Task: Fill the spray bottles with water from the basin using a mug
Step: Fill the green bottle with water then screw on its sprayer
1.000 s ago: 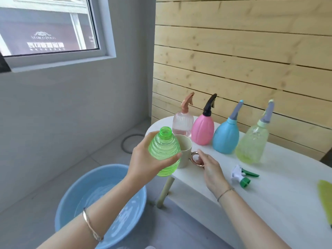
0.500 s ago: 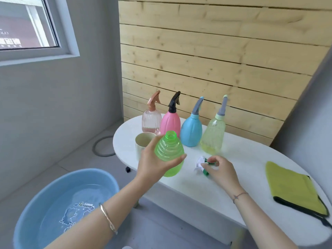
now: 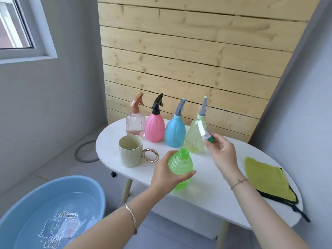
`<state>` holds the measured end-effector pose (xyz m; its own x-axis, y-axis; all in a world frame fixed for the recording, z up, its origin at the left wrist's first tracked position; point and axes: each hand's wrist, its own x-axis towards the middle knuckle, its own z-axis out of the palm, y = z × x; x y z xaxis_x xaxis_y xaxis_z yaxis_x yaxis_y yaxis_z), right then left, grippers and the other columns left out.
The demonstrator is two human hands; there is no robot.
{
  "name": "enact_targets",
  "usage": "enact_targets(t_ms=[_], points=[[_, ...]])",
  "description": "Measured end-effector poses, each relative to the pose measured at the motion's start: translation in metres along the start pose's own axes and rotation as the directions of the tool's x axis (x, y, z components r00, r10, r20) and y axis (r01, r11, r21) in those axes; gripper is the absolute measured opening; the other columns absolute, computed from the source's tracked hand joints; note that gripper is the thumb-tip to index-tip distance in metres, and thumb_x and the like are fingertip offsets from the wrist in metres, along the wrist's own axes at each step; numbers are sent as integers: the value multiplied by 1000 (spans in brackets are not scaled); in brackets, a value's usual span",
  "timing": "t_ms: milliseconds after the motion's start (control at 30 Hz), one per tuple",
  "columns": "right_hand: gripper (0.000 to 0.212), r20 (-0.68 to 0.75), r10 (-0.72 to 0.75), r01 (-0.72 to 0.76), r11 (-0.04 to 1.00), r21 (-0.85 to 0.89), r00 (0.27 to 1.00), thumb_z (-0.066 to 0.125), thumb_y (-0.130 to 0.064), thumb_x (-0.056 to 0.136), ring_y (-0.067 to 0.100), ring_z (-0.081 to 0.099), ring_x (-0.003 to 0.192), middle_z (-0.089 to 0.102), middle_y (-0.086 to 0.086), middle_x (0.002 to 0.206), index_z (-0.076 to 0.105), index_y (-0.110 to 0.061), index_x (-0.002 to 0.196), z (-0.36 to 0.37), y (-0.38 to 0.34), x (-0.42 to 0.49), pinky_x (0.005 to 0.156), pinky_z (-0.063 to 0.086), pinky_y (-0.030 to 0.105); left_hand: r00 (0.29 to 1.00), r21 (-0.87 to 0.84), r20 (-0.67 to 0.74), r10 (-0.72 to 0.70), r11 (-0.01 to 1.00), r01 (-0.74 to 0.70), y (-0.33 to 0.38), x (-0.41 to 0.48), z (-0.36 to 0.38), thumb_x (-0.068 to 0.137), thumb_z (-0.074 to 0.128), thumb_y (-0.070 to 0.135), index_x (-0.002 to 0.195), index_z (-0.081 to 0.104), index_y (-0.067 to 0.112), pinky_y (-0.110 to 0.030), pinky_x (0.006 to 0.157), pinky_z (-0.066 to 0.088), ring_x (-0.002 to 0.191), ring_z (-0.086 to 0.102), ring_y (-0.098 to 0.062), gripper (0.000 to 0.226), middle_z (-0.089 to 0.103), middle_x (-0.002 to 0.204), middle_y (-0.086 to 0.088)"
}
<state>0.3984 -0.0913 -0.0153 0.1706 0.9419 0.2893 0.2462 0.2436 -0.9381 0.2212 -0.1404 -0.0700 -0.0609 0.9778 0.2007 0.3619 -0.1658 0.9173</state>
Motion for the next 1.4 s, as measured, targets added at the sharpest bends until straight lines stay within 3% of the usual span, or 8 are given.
enact_targets(t_ms=[200, 433, 733, 867, 967, 1133, 1300, 1400], points=[[20, -102, -60, 103, 859, 501, 993, 63, -17, 90, 5, 61, 98, 69, -10, 100, 64, -13, 109, -10, -73, 6, 98, 47, 24, 999, -33, -16, -32, 999, 31, -2, 1, 20, 57, 91, 48, 110, 55, 38, -3, 76, 40, 95, 58, 5, 65, 64, 98, 22], [14, -23, -116, 97, 690, 717, 993, 51, -11, 95, 16, 59, 115, 68, -4, 106, 60, -14, 105, 4, -96, -2, 104, 44, 30, 999, -31, -10, -38, 999, 38, -3, 2, 21, 59, 90, 48, 108, 51, 42, -2, 73, 39, 94, 54, 17, 63, 63, 96, 24], [41, 15, -161, 115, 763, 636, 987, 68, -36, 78, 18, 56, 114, 67, -2, 112, 60, -12, 110, 27, -79, -11, 109, 38, 36, 997, -66, 70, -19, 998, 24, -8, 6, 22, 60, 88, 52, 114, 50, 38, -3, 77, 39, 98, 55, 13, 68, 63, 105, 21], [41, 175, -122, 18, 867, 499, 977, 66, -26, 81, 14, 60, 113, 68, 4, 117, 61, -8, 117, 25, -60, -18, 98, 46, 24, 990, -71, 140, 25, 997, -15, -15, 9, 18, 54, 86, 59, 122, 46, 39, -19, 93, 46, 108, 56, 7, 81, 61, 114, 22], [29, 326, -61, -51, 944, 325, 943, 68, -12, 82, 8, 65, 100, 72, -1, 107, 64, -14, 111, 13, -45, -21, 83, 48, 16, 962, -35, 265, 66, 998, -58, -22, 11, 7, 57, 90, 47, 131, 37, 43, -21, 99, 44, 116, 53, 6, 91, 56, 123, 23], [29, 452, -24, -22, 995, 95, 892, 71, -12, 82, 11, 64, 108, 72, 0, 111, 67, -10, 111, 4, -25, -21, 93, 47, 21, 938, 26, 335, 85, 995, -100, -34, 13, -6, 61, 88, 43, 139, 35, 37, -30, 103, 44, 120, 52, 2, 95, 55, 129, 21], [40, 480, -8, -30, 997, 71, 877, 70, -23, 78, 13, 62, 113, 70, 0, 116, 65, -12, 116, 6, -19, -18, 100, 45, 27, 938, 40, 332, 96, 993, -115, -38, 12, -6, 65, 87, 41, 139, 37, 38, -34, 103, 45, 118, 55, 1, 90, 58, 127, 22], [32, 472, -3, -36, 997, 74, 882, 69, -14, 83, 13, 63, 111, 71, -1, 114, 63, -10, 115, 6, -16, -17, 97, 47, 24, 940, 46, 327, 98, 992, -120, -40, 13, -5, 64, 87, 44, 139, 37, 38, -35, 103, 46, 118, 55, -1, 90, 59, 126, 21]])
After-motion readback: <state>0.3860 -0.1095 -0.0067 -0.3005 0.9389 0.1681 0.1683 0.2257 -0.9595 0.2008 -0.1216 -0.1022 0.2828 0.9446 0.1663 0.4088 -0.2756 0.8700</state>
